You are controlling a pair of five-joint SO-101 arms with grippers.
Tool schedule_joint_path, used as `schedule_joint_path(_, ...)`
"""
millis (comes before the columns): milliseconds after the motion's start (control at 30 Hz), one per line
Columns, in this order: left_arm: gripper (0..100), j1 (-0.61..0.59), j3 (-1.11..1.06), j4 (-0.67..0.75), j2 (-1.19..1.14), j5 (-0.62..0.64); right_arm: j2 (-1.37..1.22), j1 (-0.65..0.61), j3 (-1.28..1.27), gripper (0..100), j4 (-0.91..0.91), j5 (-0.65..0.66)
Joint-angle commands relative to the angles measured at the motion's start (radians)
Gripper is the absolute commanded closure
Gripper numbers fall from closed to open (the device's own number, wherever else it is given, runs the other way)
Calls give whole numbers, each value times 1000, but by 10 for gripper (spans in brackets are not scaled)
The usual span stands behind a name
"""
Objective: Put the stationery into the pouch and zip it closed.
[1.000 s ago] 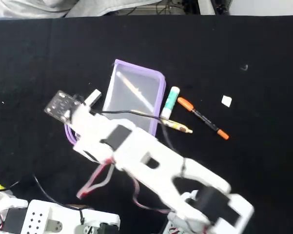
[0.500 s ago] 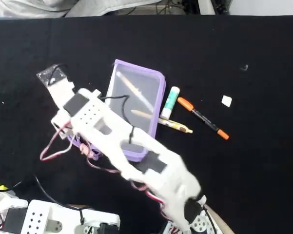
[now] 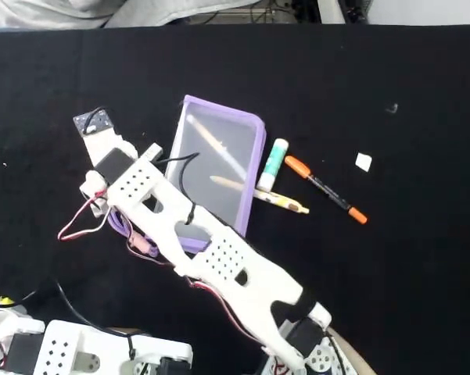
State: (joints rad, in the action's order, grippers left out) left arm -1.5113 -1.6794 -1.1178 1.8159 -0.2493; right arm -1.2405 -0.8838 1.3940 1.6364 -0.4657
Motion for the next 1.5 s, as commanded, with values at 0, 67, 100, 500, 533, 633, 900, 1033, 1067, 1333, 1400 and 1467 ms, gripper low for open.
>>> schedule_joint_path(0, 712, -4, -19, -3, 8, -6, -47, 18, 180, 747, 23, -11)
schedule_joint_path(67, 712, -4, -19, -5, 8, -8, -93, 18, 231, 747, 23, -11)
schedule_joint_path(100, 712, -4, -19, -6, 8, -8, -113, 18, 246, 747, 21, -11)
schedule_joint_path(500, 712, -4, -19, -8, 8, -9, -120, 66, 275, 967, 25, 44)
schedule_joint_path(533, 712, -4, -19, -8, 8, -9, -120, 75, 277, 972, 25, 64)
schedule_joint_path(633, 712, -4, -19, -8, 8, -9, -111, 98, 278, 987, 25, 98)
schedule_joint_path(900, 712, -1, -19, -8, 8, -9, 45, 117, 278, 988, 114, 250)
schedule_joint_path(1033, 712, -1, -19, -8, 8, -8, 156, 118, 268, 988, 129, 345)
schedule_joint_path(1067, 712, -1, -19, -8, 8, -8, 180, 118, 268, 988, 129, 367)
schedule_joint_path(1333, 712, 96, -19, -35, 8, -12, 369, 118, 266, 988, 129, 479)
schedule_joint_path(1400, 712, 114, -19, -38, 8, -12, 418, 118, 266, 988, 129, 516)
schedule_joint_path(1467, 712, 128, -19, -43, 8, -32, 470, 118, 266, 988, 129, 560)
